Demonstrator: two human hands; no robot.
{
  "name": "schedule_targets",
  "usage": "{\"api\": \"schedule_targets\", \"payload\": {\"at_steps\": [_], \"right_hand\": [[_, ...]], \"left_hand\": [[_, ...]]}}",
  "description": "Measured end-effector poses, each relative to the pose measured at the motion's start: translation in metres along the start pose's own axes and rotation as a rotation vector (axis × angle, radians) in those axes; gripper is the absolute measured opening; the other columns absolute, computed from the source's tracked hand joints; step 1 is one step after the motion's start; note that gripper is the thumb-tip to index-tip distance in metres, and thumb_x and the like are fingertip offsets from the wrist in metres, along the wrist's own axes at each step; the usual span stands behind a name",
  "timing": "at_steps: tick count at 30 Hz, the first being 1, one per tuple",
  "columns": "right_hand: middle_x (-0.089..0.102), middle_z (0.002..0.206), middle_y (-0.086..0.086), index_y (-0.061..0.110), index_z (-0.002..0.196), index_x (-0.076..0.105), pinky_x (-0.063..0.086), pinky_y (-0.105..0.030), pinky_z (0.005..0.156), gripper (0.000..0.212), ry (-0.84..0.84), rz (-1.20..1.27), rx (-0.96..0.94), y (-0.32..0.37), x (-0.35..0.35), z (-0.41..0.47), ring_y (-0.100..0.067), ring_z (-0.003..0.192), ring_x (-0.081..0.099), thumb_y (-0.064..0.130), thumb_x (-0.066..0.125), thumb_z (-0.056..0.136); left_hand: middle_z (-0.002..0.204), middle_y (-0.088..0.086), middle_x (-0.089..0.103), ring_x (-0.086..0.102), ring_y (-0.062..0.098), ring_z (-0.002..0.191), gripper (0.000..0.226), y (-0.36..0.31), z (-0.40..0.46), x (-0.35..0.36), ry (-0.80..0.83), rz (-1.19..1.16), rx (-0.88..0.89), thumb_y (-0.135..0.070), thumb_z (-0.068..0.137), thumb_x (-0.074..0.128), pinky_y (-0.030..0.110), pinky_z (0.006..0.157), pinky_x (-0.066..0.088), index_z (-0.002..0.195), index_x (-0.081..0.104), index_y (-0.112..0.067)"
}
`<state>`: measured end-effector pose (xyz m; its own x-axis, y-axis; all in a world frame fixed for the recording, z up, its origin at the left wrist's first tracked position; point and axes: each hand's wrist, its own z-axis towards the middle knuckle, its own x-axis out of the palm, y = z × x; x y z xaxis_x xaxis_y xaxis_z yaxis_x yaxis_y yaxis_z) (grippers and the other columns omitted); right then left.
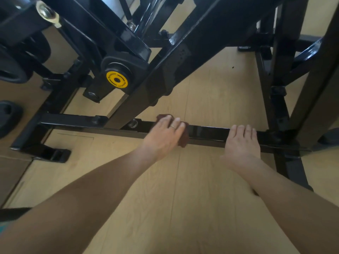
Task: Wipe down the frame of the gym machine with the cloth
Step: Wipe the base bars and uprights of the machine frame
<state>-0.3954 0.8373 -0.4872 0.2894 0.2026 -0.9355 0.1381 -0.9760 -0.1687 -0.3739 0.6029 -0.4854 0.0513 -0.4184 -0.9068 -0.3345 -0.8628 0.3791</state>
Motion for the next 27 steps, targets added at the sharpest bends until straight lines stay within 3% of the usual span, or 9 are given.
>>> {"api": "schedule_targets", "payload": {"at_steps": [5, 10, 16, 20, 24, 27], "right_hand": [[0.032, 0.156, -0.017, 0.005, 0.154, 0.018, 0.013, -0.047, 0.128, 0.087, -0.096, 0.01, -0.047, -0.009, 0.005, 0.001, -0.036, 0.151, 0.024, 0.026, 0.071, 0.088], [0.027, 0.161, -0.019, 0.004, 0.158, 0.012, 0.007, -0.049, 0.128, 0.091, -0.077, 0.04, -0.062, -0.012, 0.003, 0.0, -0.036, 0.153, 0.018, 0.032, 0.067, 0.09], [0.025, 0.165, -0.014, 0.011, 0.161, 0.014, 0.003, -0.047, 0.129, 0.09, -0.023, 0.11, -0.112, -0.022, -0.006, 0.002, -0.032, 0.156, 0.014, 0.033, 0.068, 0.092], [0.019, 0.169, -0.011, 0.012, 0.163, 0.009, -0.003, -0.046, 0.128, 0.085, -0.043, 0.098, -0.162, -0.031, -0.005, 0.003, -0.027, 0.158, 0.008, 0.019, 0.062, 0.097], [0.0, 0.171, -0.015, 0.018, 0.164, -0.005, -0.004, -0.046, 0.128, 0.09, -0.054, 0.056, -0.184, -0.047, -0.002, -0.001, -0.029, 0.159, -0.002, 0.015, 0.058, 0.099], [-0.008, 0.17, -0.018, 0.01, 0.163, -0.008, -0.001, -0.045, 0.129, 0.091, -0.076, 0.027, -0.126, -0.06, 0.005, -0.01, -0.031, 0.158, -0.008, 0.013, 0.057, 0.099]], "left_hand": [[0.155, 0.022, 0.038, 0.041, 0.046, 0.139, 0.072, -0.06, 0.042, -0.03, -0.047, -0.123, 0.146, -0.034, 0.096, 0.067, 0.051, 0.115, 0.038, 0.151, 0.03, -0.006], [0.166, 0.014, 0.021, 0.025, 0.036, 0.151, 0.072, -0.011, 0.024, -0.012, -0.072, -0.089, 0.187, -0.042, 0.104, 0.051, 0.048, 0.121, 0.031, 0.159, 0.015, -0.014], [0.161, 0.012, 0.031, 0.032, 0.035, 0.145, 0.075, 0.042, -0.003, 0.017, 0.043, -0.091, 0.051, -0.048, 0.101, 0.052, 0.045, 0.117, 0.036, 0.157, 0.016, -0.012], [0.161, 0.013, 0.029, 0.03, 0.035, 0.146, 0.073, 0.019, 0.012, -0.005, 0.09, -0.103, 0.08, -0.045, 0.103, 0.048, 0.046, 0.121, 0.031, 0.158, 0.014, -0.011], [0.158, 0.015, 0.033, 0.035, 0.038, 0.142, 0.072, -0.028, 0.038, -0.033, 0.062, -0.133, 0.146, -0.044, 0.102, 0.051, 0.049, 0.116, 0.036, 0.156, 0.018, -0.01], [0.154, 0.016, 0.039, 0.039, 0.039, 0.139, 0.069, -0.079, 0.065, -0.056, 0.016, -0.149, 0.181, -0.042, 0.101, 0.055, 0.048, 0.113, 0.038, 0.154, 0.024, -0.009]]}}
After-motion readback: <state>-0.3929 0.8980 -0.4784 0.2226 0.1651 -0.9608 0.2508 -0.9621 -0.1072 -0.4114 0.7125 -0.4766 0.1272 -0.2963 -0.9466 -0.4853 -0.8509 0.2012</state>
